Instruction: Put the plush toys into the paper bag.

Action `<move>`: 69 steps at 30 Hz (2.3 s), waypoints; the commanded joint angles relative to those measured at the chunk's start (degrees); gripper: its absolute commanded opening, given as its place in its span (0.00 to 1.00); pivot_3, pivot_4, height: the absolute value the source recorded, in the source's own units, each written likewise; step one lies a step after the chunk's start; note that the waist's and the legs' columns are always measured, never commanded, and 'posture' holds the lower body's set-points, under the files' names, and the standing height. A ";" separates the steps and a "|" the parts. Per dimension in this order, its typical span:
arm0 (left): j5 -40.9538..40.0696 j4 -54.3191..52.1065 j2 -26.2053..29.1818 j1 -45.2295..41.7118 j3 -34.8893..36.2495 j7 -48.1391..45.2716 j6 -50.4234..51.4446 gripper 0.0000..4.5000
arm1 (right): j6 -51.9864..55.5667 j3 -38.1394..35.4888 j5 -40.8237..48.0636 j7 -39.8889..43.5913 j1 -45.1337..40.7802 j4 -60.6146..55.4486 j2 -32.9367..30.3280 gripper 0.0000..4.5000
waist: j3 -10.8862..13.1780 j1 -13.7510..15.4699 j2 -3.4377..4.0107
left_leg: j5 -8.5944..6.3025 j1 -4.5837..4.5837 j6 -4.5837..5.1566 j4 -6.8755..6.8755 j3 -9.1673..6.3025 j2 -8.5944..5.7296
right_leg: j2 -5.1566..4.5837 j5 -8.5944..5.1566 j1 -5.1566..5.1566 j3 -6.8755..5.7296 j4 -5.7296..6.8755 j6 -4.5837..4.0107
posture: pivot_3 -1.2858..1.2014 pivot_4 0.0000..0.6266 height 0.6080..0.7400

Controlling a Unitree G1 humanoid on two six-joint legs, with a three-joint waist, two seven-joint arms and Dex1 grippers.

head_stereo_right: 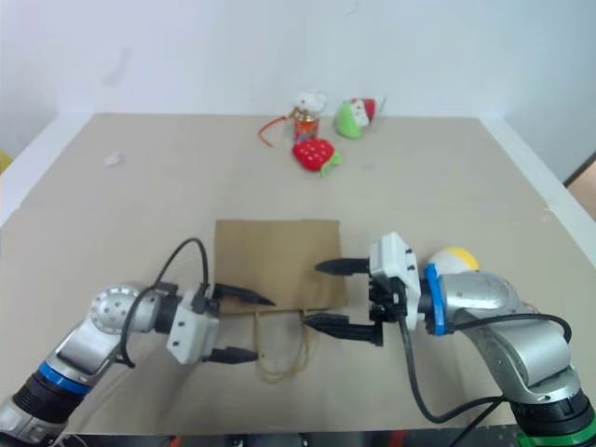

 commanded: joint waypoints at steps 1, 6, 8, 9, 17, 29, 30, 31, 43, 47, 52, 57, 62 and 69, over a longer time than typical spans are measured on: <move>-1.88 0.57 -0.65 -1.61 -0.42 -1.36 -3.67 0.83 | -0.94 -0.89 -0.08 -0.53 -0.59 -1.30 0.34 1.00 | 0.00 0.01 0.00 | 0.00 0.00 0.00 0.00 -0.01 0.00 | 0.00 0.00 0.00 0.00 0.00 0.00 | 0.52 0.24 1.00; -3.50 1.29 -0.57 -2.05 -0.41 -2.71 -4.87 0.46 | -1.31 -0.96 -0.74 -0.62 -0.18 -0.83 0.26 1.00 | 0.00 0.01 0.00 | 0.00 0.00 0.00 0.02 0.00 0.00 | 0.00 0.00 0.00 0.00 0.01 -0.01 | 0.52 0.24 1.00; -3.99 1.58 -0.69 -2.18 -0.47 -2.99 -5.29 0.32 | -1.48 -0.97 -0.90 -0.61 -0.06 -0.74 0.28 1.00 | 0.00 0.01 0.00 | 0.00 0.00 0.00 0.03 0.00 0.00 | 0.01 0.01 0.01 0.00 0.01 0.00 | 0.52 0.24 1.00; -4.30 1.60 -0.84 -2.23 -0.36 -2.96 -5.13 0.21 | -1.50 -1.04 -0.90 -0.65 0.01 -0.71 0.29 1.00 | 0.00 0.01 0.00 | 0.00 0.00 0.00 0.03 0.00 0.00 | 0.01 0.00 0.01 0.00 0.01 0.00 | 0.52 0.24 1.00; -10.60 -0.46 -0.53 -4.67 4.38 0.15 3.41 0.02 | -1.46 -2.62 -0.91 0.05 0.35 -0.07 -0.97 1.00 | 0.00 0.01 0.00 | 0.00 0.00 0.01 0.06 -0.01 0.01 | 0.01 0.02 0.01 0.00 0.04 0.03 | 0.52 0.24 1.00; -19.19 -4.45 -5.43 -10.80 10.33 13.31 28.22 0.02 | 2.65 -3.15 2.86 2.24 -0.74 -1.17 -3.16 1.00 | 0.00 0.01 0.00 | 0.02 0.01 0.03 0.16 -0.05 -0.02 | 0.05 0.08 0.07 -0.03 0.09 0.12 | 0.52 0.24 1.00; -18.93 -4.49 -5.84 -11.12 10.33 13.84 28.84 0.02 | 3.08 -2.88 3.24 1.94 -0.96 -1.52 -2.92 1.00 | 0.00 0.02 0.00 | 0.03 0.01 0.03 0.17 -0.06 -0.02 | 0.05 0.08 0.07 -0.04 0.09 0.12 | 0.52 0.24 1.00; -18.64 -4.59 -6.24 -11.40 10.42 14.29 29.45 0.02 | 3.46 -2.61 3.54 1.60 -1.14 -1.82 -2.73 1.00 | 0.00 0.02 0.00 | 0.03 0.00 0.03 0.20 -0.08 -0.02 | 0.07 0.08 0.08 -0.03 0.10 0.13 | 0.52 0.24 1.00; -16.98 -5.95 -9.01 -12.57 11.02 17.89 32.76 0.00 | 7.59 1.04 3.68 -7.19 -6.89 -0.88 4.18 0.83 | -0.01 -0.04 0.00 | 0.03 0.00 0.03 0.23 -0.08 -0.02 | 0.09 0.11 0.08 0.01 0.13 0.11 | 0.52 0.24 1.00; -16.89 -5.85 -9.85 -12.89 11.52 19.74 33.39 0.00 | 8.54 2.31 2.69 -9.62 -7.86 -0.09 6.08 0.50 | -0.01 -0.03 0.00 | 0.03 -0.01 0.03 0.23 -0.07 -0.03 | 0.08 0.11 0.08 0.02 0.12 0.11 | 0.52 0.24 1.00; -16.83 -6.29 -11.24 -13.27 11.80 21.91 34.42 0.00 | 7.88 5.03 -0.58 -11.85 -8.58 1.42 8.11 0.12 | -0.01 -0.06 0.00 | 0.03 -0.04 0.04 0.24 -0.08 -0.04 | 0.07 0.12 0.08 0.02 0.12 0.13 | 0.52 0.24 1.00; -16.75 -7.40 -12.25 -13.31 11.45 23.12 35.06 0.00 | 7.08 8.14 -5.90 -17.11 -11.92 4.80 12.84 0.03 | -0.01 -0.05 0.00 | 0.04 -0.03 0.04 0.30 -0.08 0.01 | 0.12 0.17 0.07 0.02 0.16 0.10 | 0.52 0.24 1.00; -16.76 -7.72 -12.51 -13.04 11.56 23.45 35.41 0.00 | 8.12 8.77 -7.64 -19.99 -15.36 6.70 16.10 0.03 | -0.01 -0.05 0.00 | 0.04 -0.05 0.04 0.33 -0.06 0.00 | 0.11 0.18 0.06 0.03 0.19 0.10 | 0.52 0.24 1.00; -16.92 -8.29 -13.49 -12.78 12.07 24.78 36.41 0.00 | 8.03 13.76 -15.28 -23.79 -17.77 9.97 17.93 0.03 | -0.01 -0.07 0.00 | 0.04 -0.09 0.04 0.37 -0.04 0.00 | 0.10 0.18 0.03 0.04 0.19 0.10 | 0.52 0.24 1.00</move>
